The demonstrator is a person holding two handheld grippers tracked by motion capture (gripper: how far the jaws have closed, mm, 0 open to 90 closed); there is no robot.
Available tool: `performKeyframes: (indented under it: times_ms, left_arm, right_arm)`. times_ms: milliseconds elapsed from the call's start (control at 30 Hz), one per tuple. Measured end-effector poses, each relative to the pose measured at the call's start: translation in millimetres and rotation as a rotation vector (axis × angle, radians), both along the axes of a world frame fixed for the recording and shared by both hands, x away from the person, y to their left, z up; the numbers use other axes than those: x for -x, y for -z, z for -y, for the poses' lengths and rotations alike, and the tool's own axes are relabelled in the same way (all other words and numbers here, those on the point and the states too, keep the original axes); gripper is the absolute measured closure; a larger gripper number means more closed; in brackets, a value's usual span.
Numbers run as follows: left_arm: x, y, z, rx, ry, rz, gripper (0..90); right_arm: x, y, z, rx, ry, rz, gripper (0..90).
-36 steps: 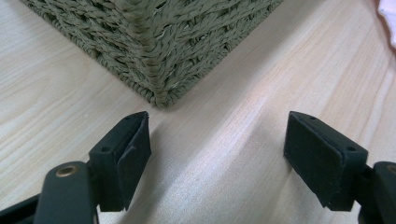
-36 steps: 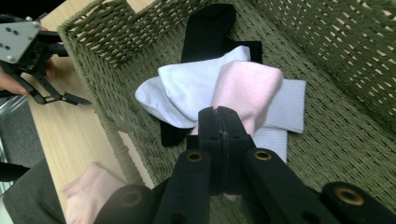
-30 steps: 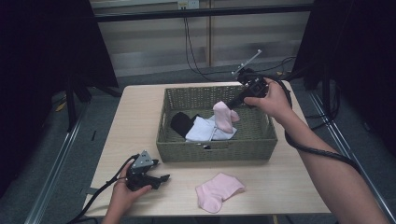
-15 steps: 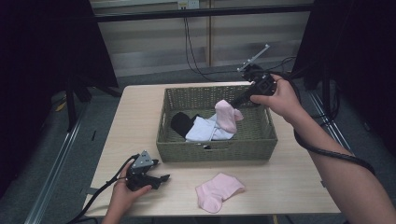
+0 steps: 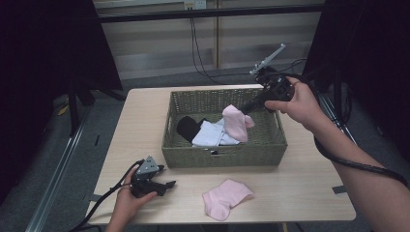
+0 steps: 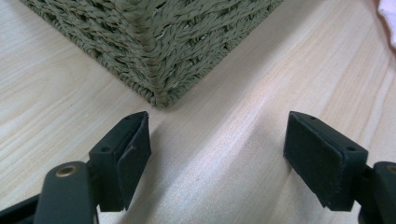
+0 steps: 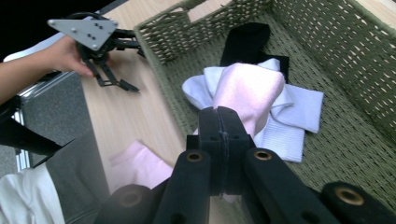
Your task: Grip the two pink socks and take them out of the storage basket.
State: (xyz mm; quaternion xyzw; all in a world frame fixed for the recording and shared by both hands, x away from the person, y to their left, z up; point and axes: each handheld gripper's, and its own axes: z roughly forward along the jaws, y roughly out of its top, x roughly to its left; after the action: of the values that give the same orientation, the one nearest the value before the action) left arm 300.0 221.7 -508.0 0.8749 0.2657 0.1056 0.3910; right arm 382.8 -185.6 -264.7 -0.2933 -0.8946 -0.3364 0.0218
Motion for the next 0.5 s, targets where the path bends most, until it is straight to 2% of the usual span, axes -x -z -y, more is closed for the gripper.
performKeyframes:
  times_ms: [300,500]
  left_arm:
    - [0.0,0.0,0.0,0.0,0.0,0.0,22.7]
    - [0.0,0.0,0.0,0.001,0.0,0.0,22.6]
  right_arm:
    - [19.3,-13.7,0.9,-0.032,-0.051,0.013,89.6]
    - [33.0,-13.5,-4.5,-0.053,-0.101,0.013,89.6]
